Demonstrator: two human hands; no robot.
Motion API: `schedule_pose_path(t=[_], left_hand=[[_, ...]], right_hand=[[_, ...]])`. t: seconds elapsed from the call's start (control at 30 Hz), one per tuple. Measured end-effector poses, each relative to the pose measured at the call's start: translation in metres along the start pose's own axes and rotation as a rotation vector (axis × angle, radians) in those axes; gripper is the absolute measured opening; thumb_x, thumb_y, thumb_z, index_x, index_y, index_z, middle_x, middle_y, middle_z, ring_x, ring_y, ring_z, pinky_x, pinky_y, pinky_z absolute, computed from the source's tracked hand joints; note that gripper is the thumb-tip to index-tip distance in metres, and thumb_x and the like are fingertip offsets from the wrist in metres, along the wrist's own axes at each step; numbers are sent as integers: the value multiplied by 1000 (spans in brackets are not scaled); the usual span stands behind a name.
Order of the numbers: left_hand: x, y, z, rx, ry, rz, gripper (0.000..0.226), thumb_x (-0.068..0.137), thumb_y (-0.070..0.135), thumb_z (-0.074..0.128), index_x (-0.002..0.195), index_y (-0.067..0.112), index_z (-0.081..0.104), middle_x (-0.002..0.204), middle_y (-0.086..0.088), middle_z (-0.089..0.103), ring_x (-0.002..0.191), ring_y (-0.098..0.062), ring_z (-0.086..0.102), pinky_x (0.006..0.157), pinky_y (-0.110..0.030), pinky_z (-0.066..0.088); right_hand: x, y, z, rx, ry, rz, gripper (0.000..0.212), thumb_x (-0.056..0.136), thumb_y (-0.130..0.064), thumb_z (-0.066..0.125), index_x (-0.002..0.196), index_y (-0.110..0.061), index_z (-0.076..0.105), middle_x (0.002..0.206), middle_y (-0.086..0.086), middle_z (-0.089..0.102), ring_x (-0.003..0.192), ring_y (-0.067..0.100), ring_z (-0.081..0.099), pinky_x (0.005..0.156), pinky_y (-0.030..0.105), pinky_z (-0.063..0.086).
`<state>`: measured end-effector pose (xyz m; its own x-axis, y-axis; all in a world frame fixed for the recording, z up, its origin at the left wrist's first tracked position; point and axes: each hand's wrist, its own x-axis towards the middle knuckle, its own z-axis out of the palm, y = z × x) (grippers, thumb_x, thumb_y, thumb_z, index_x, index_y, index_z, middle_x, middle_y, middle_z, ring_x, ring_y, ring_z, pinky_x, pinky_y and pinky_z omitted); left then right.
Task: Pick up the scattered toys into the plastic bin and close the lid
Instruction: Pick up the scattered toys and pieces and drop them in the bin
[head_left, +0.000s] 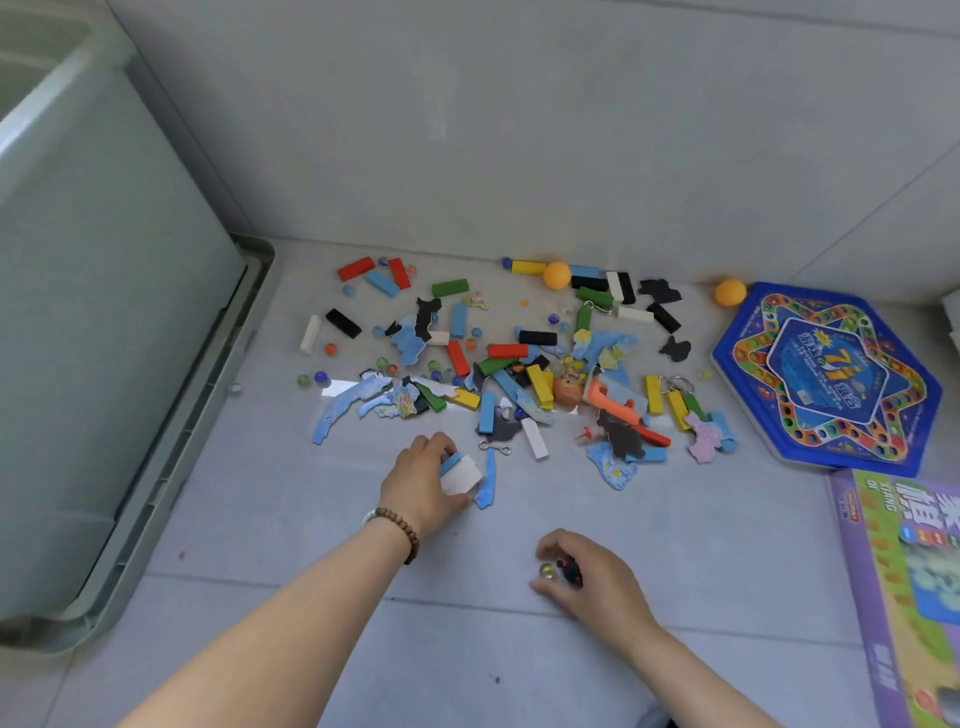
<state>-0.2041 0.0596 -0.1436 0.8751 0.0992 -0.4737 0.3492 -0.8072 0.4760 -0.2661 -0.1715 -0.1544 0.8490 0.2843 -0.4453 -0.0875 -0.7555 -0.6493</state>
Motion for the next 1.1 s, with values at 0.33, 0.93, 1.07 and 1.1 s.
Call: schedule_pose_path(t=[0.33,0.93,1.07,1.1], left_hand=[[-9,32,-3,-627,-173,-110,49,78,34,73,115,23,42,114,0,55,92,-16,56,63,-23,53],[44,109,-1,-820,-237,-183,32,90,33,59,117,18,52,68,-3,52,47,-12,39,43,-19,42],[51,128,15,-784,-247,-159,45,92,33,56,133,20,44,93,-4,65,48,-13,39,49,-23,43],[53,131,19,-774,-238,-164,49,92,33,56,137,23,40,96,-5,65,48,-13,38,47,-22,41]], right_hand=[[37,-27,-45,913,324,321,17,95,-13,50,82,-10,61,67,6,59,48,9,44,50,20,36],[99,22,-126,635,551,515,50,75,-38,75,118,-15,61,128,7,55,111,23,54,90,33,45],[110,15,-130,506,503,526,58,74,-35,76,122,-9,56,127,9,56,113,25,55,90,30,42],[112,13,-130,496,486,523,61,74,-35,77,124,-8,54,127,9,57,114,25,55,91,30,42]])
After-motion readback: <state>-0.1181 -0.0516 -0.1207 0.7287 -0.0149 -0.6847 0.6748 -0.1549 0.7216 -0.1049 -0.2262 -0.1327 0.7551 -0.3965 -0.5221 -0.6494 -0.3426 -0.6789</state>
